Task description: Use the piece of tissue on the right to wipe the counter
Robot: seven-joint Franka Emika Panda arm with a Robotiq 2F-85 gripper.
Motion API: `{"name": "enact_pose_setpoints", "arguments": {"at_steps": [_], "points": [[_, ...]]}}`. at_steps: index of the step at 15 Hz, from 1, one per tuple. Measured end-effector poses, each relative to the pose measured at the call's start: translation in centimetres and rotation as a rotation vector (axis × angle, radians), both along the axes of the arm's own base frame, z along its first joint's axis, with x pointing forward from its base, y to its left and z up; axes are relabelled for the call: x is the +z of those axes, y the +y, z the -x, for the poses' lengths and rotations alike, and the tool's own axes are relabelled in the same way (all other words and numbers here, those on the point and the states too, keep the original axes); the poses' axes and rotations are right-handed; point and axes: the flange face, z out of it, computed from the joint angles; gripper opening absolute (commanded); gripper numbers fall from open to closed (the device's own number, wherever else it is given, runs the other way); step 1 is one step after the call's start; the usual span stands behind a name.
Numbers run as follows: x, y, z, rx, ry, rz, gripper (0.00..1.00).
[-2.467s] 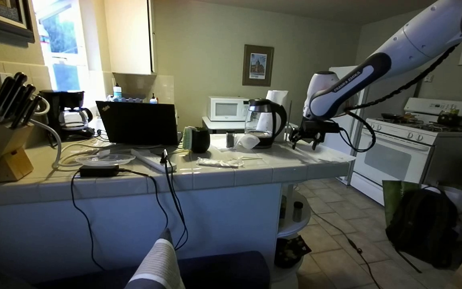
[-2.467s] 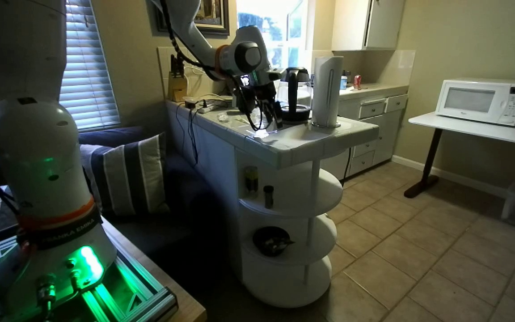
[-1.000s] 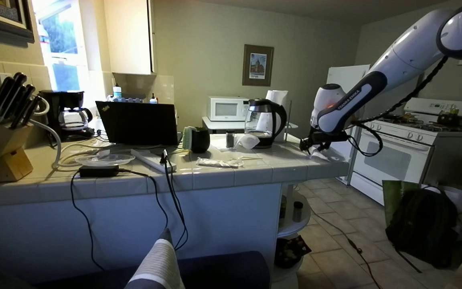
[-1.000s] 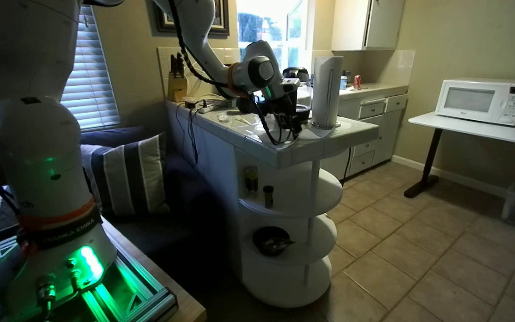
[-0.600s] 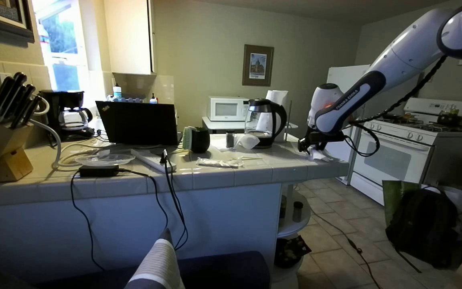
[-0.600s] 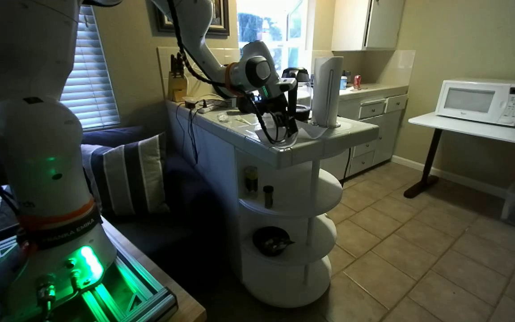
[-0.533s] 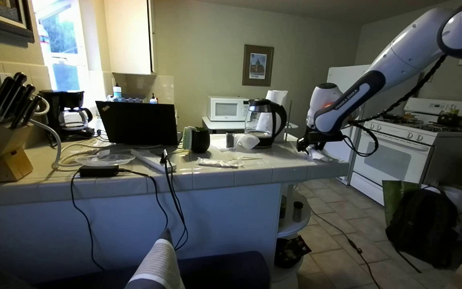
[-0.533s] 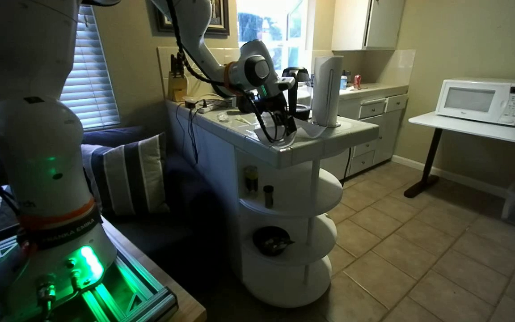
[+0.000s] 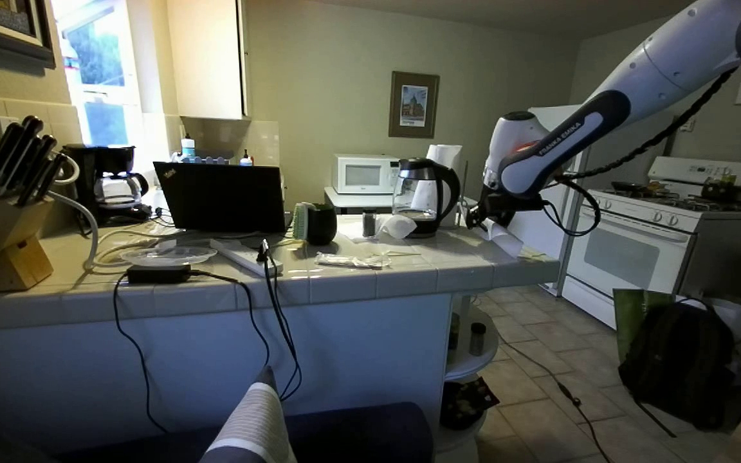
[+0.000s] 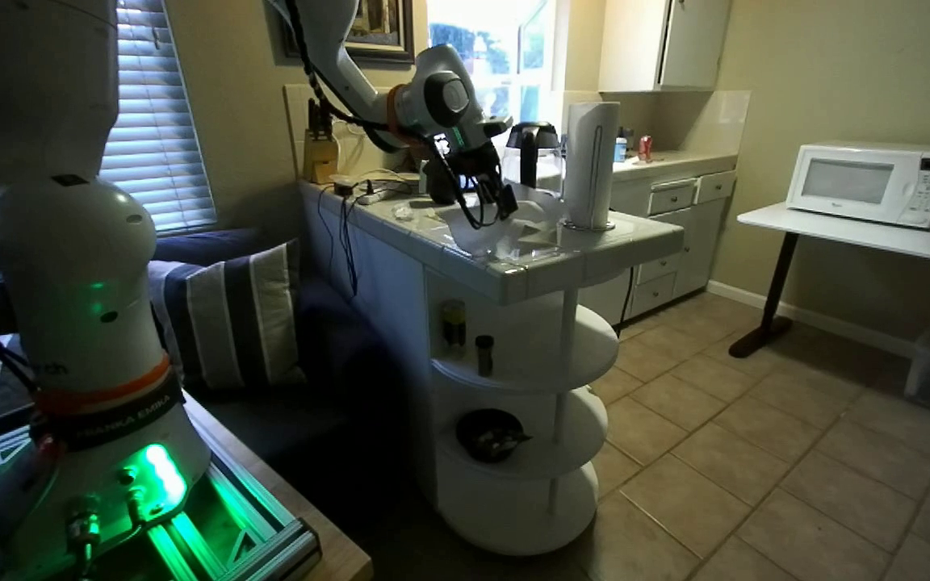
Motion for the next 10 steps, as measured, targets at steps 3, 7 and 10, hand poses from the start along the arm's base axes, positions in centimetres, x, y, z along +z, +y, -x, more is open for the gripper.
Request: {"name": "enact_pose_setpoints", "arguments": {"at_steps": [3, 7, 10], "points": [[-0.2, 1.5, 0.4, 0.009, 0.055, 0.004, 0.00], [-0.5, 2.4, 0.7, 0.023, 0.090, 0.016, 0.27], [-0.6, 2.5, 0.7, 0.027, 0.090, 0.018, 0.36]]}}
